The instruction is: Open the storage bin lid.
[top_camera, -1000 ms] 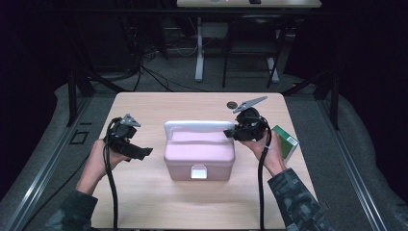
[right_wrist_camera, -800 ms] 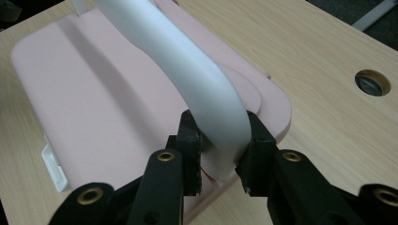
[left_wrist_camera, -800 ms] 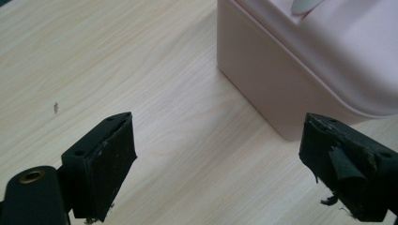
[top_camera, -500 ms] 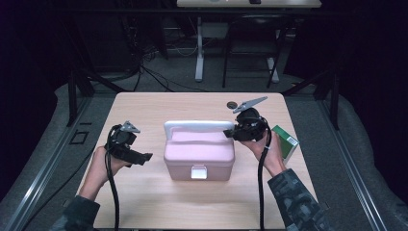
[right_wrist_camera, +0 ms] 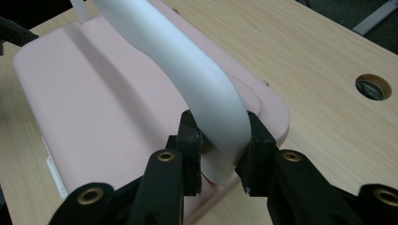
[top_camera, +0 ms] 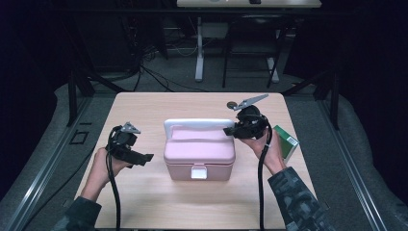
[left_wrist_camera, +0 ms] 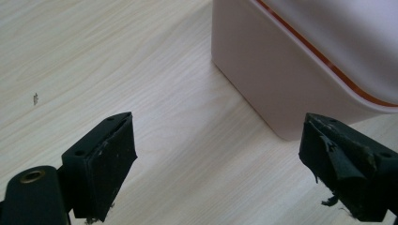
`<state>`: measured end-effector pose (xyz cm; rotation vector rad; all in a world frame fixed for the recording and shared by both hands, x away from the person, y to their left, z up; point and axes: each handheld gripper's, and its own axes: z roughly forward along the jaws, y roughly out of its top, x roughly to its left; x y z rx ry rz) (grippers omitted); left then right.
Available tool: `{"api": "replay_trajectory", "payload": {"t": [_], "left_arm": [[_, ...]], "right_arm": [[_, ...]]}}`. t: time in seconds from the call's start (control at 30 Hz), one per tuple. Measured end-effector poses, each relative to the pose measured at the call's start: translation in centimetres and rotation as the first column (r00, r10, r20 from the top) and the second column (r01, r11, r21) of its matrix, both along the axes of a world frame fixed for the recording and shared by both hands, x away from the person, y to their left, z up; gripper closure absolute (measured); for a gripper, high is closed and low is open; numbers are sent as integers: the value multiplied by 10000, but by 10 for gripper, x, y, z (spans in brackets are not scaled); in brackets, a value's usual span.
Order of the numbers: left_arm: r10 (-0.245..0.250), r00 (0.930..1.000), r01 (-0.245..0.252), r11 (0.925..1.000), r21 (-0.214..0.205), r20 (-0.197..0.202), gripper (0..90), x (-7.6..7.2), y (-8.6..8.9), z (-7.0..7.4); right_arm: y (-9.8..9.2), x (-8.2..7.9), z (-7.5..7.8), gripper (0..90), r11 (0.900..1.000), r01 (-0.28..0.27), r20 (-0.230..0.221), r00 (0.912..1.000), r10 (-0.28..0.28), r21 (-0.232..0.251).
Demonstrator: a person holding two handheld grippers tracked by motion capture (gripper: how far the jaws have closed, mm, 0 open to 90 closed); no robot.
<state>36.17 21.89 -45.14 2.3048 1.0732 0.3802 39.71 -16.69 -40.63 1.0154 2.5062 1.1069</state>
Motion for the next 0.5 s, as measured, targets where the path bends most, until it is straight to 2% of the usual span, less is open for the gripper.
{"api": "replay_trajectory", "payload": {"t": [0.5], "left_arm": [[46, 10000, -46, 9991, -415, -2, 116, -2, -1, 2]], "right_arm": [[-2, 5, 12, 729, 9997, 109, 78, 9999, -111, 229]]}}
